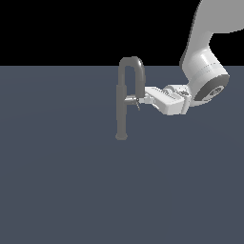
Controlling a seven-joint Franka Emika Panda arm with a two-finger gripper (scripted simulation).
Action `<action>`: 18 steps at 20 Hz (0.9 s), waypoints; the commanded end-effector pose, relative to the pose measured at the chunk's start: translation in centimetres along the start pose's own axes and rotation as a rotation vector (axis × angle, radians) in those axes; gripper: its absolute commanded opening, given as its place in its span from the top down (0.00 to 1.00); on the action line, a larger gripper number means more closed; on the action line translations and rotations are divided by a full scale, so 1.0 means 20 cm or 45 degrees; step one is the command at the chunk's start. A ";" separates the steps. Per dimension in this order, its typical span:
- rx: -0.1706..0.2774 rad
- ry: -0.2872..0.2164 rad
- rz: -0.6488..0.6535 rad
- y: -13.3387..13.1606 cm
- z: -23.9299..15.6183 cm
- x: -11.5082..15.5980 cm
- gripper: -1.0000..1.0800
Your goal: Turn on the faucet by rotating a designated handle.
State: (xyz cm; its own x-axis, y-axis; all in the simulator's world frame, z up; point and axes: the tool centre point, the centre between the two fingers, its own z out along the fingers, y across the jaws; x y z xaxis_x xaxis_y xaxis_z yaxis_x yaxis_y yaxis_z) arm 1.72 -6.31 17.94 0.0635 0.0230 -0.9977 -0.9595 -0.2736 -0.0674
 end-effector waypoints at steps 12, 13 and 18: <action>-0.001 -0.011 0.037 -0.05 0.00 0.13 1.00; 0.002 -0.010 0.040 -0.06 0.00 0.14 1.00; 0.018 -0.003 0.057 -0.10 0.01 0.22 1.00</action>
State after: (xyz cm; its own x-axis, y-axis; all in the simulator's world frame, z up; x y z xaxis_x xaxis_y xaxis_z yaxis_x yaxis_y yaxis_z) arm 1.98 -6.41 15.96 0.0108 0.0429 -0.9990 -0.9518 -0.3059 -0.0234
